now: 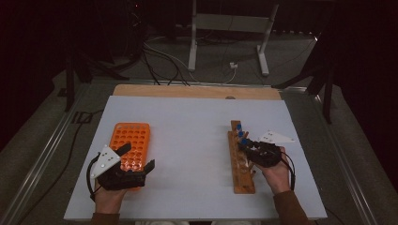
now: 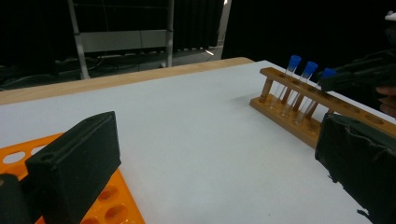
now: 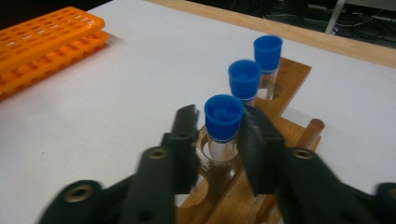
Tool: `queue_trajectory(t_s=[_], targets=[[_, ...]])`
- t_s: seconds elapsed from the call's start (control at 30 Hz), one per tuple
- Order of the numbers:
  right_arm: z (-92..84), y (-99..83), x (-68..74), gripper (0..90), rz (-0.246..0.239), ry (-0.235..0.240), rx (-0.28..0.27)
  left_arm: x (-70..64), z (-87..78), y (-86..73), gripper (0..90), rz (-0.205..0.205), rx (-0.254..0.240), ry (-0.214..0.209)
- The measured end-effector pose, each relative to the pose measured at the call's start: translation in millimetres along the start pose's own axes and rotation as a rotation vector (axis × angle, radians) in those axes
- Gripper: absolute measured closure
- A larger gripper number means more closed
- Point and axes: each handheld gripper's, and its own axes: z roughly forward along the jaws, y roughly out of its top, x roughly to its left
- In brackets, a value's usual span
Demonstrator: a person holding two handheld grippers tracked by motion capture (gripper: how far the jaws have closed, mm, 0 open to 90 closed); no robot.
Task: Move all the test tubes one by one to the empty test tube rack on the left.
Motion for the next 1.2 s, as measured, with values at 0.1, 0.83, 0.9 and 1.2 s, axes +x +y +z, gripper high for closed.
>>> queue_trajectory(t_s=[0.1,0.83,0.9,1.2], targets=[[3.8,-1.6,1.3,73.7,-0.001,-0.007,0.003,-0.2,-1.4,1.0,1.0,0.005,-0.003,0.001],[-5.6,6.6,3.0,76.8,-0.015,-0.031,-0.037,-6.7,-0.6,5.6,1.0,0.004,0.004,-0.002],[-7.7,8.7,2.8,76.8,-0.012,-0.029,-0.043,-8.4,1.3,6.0,1.0,0.005,0.006,-0.005],[-19.7,20.6,3.4,76.8,-0.038,-0.021,-0.061,-13.2,7.2,11.7,1.0,0.011,0.002,-0.003]])
